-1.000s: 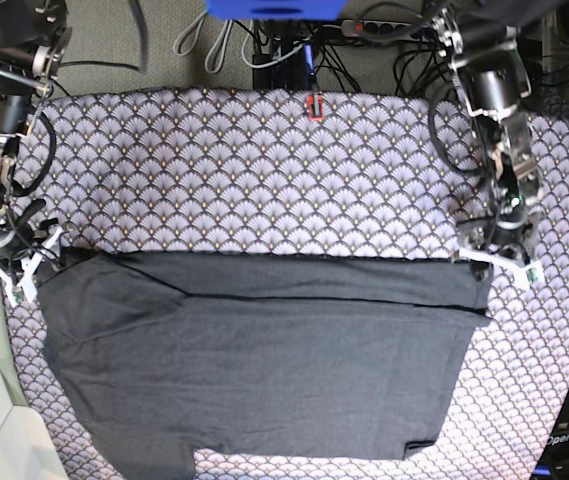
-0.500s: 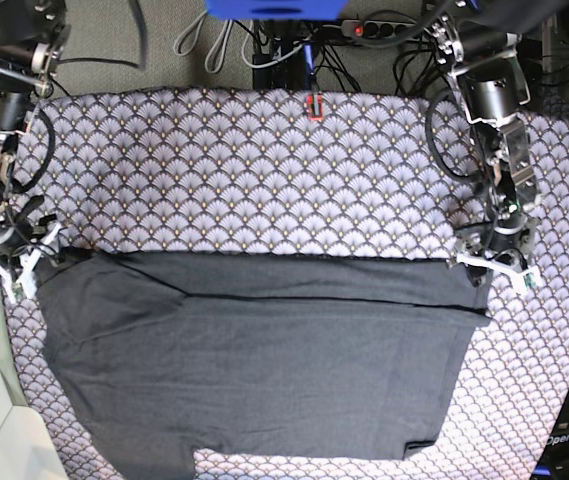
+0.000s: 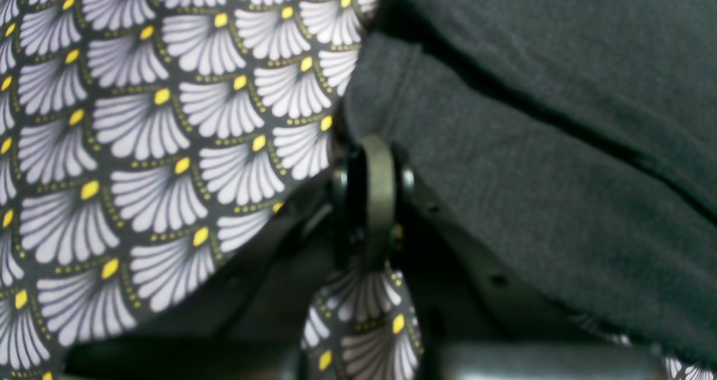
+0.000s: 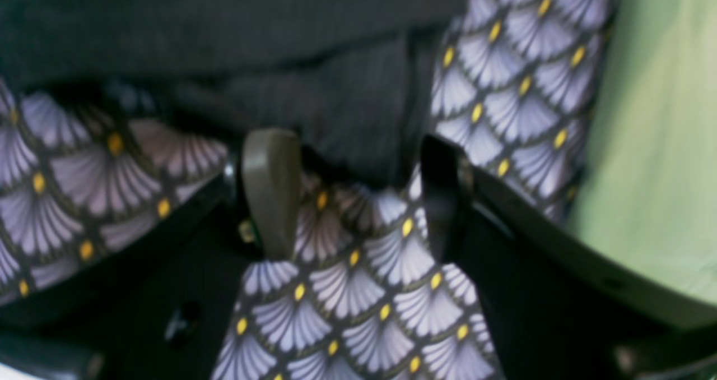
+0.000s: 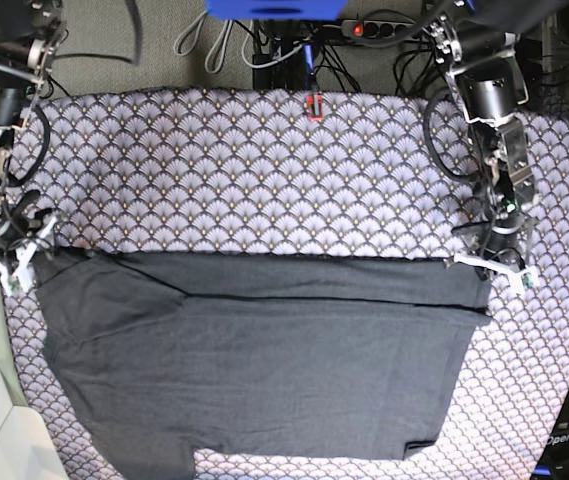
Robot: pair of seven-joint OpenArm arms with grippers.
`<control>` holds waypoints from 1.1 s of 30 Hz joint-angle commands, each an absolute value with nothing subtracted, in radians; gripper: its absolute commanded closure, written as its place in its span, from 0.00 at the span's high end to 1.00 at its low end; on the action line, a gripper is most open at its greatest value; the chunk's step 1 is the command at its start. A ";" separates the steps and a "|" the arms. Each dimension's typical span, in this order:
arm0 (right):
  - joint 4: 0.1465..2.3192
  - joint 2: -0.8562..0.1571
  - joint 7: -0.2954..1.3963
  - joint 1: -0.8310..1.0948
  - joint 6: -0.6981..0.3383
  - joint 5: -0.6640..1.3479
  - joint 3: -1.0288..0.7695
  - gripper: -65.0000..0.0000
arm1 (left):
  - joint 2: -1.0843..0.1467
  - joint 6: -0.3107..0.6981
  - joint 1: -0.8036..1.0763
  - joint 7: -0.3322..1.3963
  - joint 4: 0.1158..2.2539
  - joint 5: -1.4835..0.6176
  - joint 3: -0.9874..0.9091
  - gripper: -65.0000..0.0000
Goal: Fold the T-shirt properly
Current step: 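Lower the folded edge onto the shirt and open both grippers, then drag the folded edge back toward the collar end with both grippers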
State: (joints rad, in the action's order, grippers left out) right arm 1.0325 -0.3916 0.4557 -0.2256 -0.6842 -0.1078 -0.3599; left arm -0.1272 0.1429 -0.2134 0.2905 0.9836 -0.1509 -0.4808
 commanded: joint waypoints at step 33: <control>1.264 -0.352 0.357 0.002 -0.698 -0.062 -0.464 0.00 | -0.160 0.140 -0.076 0.409 1.274 -0.157 -0.479 0.01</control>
